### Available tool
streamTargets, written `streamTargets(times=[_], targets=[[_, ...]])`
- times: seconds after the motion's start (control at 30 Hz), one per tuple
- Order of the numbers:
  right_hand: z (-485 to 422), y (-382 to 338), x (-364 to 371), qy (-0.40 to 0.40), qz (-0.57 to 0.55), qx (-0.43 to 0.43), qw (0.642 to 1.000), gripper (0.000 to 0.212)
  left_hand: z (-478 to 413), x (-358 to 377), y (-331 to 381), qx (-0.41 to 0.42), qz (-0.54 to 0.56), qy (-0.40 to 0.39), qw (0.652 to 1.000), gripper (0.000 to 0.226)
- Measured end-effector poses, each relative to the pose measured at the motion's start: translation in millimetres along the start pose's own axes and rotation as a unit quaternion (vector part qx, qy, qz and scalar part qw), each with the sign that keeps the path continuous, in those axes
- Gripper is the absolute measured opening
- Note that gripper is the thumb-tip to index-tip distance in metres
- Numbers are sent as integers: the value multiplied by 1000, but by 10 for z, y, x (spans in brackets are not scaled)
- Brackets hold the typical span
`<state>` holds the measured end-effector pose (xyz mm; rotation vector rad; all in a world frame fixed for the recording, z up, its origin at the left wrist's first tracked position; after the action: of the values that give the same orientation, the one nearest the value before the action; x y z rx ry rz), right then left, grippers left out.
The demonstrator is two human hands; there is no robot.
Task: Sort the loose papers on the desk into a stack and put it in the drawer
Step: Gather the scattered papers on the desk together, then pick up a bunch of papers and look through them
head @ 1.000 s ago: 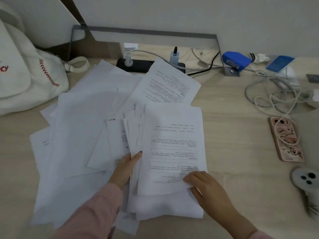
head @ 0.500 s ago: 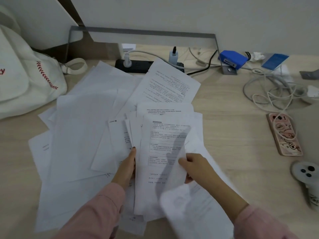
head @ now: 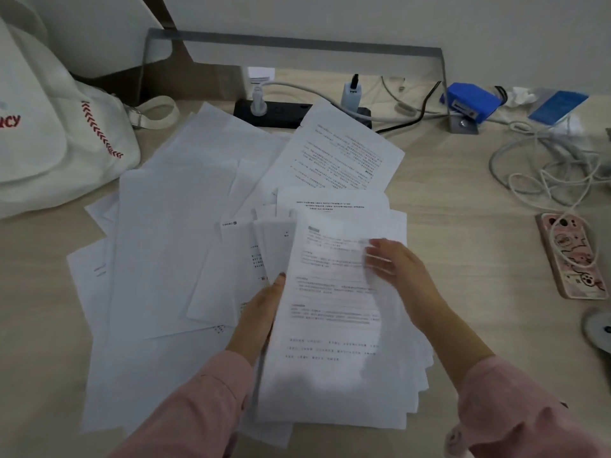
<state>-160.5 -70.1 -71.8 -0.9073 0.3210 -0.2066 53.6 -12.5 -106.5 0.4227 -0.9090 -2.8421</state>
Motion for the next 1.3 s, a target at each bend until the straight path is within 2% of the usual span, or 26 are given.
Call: streamTargets(times=[0.07, 0.13, 0.17, 0.2, 0.3, 0.33, 0.4, 0.5, 0.7, 0.77, 0.87, 1.07, 1.17, 1.3], targets=[[-55, 29, -289, 110, 87, -64, 988, 23, 64, -18, 27, 21, 22, 2, 1000, 37], [-96, 147, -499, 164, 149, -51, 974, 35, 35, -26, 22, 43, 13, -3, 999, 26], [-113, 228, -545, 165, 161, -31, 973, 38, 17, -23, 17, 57, -4, -5, 998, 18], [-129, 312, -550, 151, 164, -8, 975, 40, 30, -6, 18, 71, -13, -11, 997, 14], [-113, 449, -477, 107, 147, 41, 982, 40, 45, 86, -12, 95, -23, -35, 995, 46], [-102, 442, -478, 108, 142, 41, 983, 40, 72, 119, 18, 100, -21, -42, 994, 48], [-81, 409, -536, 107, 140, 40, 984, 37, 122, 163, 68, 117, -15, -67, 991, 41], [-12, 366, -652, 64, 139, 59, 986, 25, 200, 162, 135, 138, -17, -85, 987, 36], [115, 129, -711, 0, 39, 50, 998, 27, 435, 70, 529, 187, 49, -100, 976, 32], [178, -52, -695, -26, 5, 31, 999, 25, 533, 29, 716, 219, 60, -102, 969, 35], [299, -424, -659, -64, -32, -28, 997, 34, 673, -70, 1042, 279, 69, -80, 954, 35], [574, -1046, -549, -72, -74, -177, 979, 37, 879, -311, 1497, 371, 100, -28, 923, 39], [670, -1167, -489, -62, -96, -219, 969, 33, 948, -406, 1527, 385, 124, -8, 915, 35], [713, -1129, -385, -54, -103, -234, 965, 36, 947, -440, 1472, 371, 133, -3, 919, 29]])
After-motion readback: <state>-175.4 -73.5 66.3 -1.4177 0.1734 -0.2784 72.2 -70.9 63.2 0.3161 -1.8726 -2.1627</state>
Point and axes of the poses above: each hand's wrist, its own z-axis away from the middle knuckle, its own x-axis out of the palm, y = z × x, the point moved 5 cm from there along -z, towards the middle knuckle, and after that the axes turned 13 degrees about y, right-handed, at the moved point
